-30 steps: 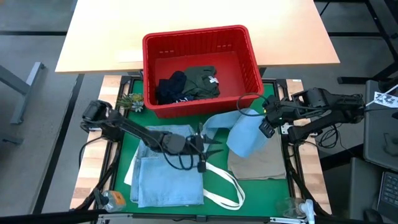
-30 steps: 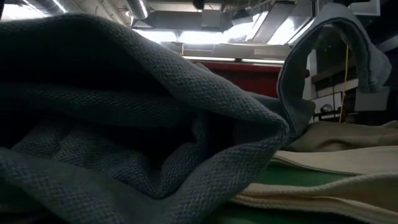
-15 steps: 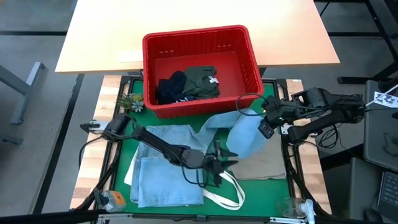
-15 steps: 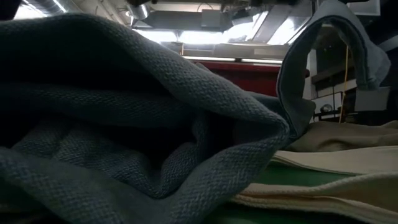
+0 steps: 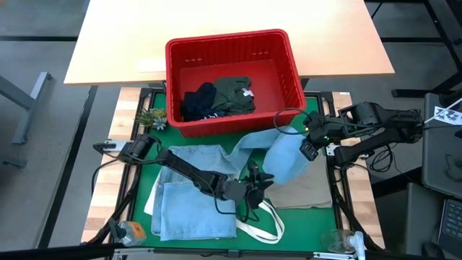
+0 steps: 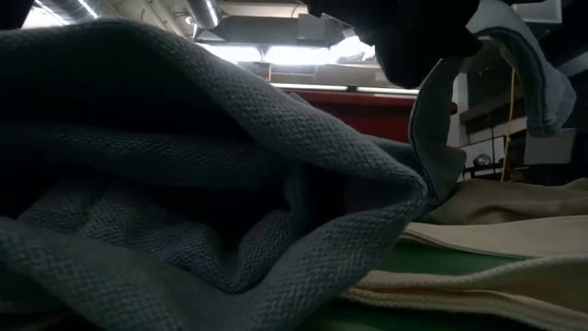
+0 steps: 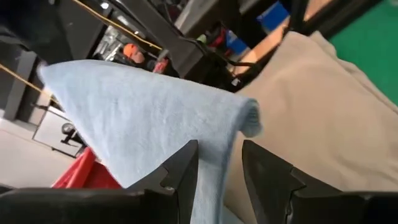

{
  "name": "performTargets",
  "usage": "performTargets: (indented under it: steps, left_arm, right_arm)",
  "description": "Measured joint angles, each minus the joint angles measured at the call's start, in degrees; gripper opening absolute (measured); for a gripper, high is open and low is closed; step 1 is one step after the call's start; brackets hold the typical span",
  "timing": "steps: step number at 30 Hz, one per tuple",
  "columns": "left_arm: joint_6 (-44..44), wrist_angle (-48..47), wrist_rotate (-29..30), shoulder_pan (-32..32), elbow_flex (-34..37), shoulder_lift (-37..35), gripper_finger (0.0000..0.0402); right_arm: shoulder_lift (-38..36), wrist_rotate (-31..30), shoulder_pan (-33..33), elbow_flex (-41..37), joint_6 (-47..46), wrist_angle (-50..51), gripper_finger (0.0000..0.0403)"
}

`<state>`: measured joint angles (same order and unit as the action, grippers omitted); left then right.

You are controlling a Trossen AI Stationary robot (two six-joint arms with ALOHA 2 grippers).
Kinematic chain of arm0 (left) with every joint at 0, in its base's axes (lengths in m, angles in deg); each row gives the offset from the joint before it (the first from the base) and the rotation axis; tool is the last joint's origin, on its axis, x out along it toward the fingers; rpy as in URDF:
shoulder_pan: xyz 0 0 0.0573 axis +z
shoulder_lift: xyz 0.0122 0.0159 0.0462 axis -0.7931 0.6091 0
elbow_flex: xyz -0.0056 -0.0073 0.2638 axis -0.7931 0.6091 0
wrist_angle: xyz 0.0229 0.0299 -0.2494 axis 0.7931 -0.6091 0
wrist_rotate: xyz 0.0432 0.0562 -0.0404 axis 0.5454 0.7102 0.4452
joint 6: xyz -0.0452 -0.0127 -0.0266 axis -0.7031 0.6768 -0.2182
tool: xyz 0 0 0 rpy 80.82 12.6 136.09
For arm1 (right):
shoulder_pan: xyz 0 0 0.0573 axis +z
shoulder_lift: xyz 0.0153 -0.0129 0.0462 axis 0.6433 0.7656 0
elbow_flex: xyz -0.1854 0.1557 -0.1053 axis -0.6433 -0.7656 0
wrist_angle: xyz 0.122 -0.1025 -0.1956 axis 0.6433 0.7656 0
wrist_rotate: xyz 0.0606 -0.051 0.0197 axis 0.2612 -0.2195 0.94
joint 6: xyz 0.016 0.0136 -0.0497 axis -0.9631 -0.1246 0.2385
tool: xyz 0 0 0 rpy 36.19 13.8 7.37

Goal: Fold Laundry from Bin
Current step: Fold the light blue pants

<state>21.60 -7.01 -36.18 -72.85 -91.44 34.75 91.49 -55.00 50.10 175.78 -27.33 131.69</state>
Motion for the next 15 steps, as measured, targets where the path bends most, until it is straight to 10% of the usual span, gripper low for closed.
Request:
performTargets:
  steps: [7,15]
  left_arm:
    - [-5.27,1.07,-0.45,1.46,0.00,0.09,0.0109]
    - [-17.61,8.00,-7.35,2.71,0.00,0.09,0.0010]
  right_arm:
    - [0.00,3.20,0.00,0.00,0.02,-0.09,0.0001]
    - [-0.67,7.01,0.00,0.07,0.02,0.33,0.0001]
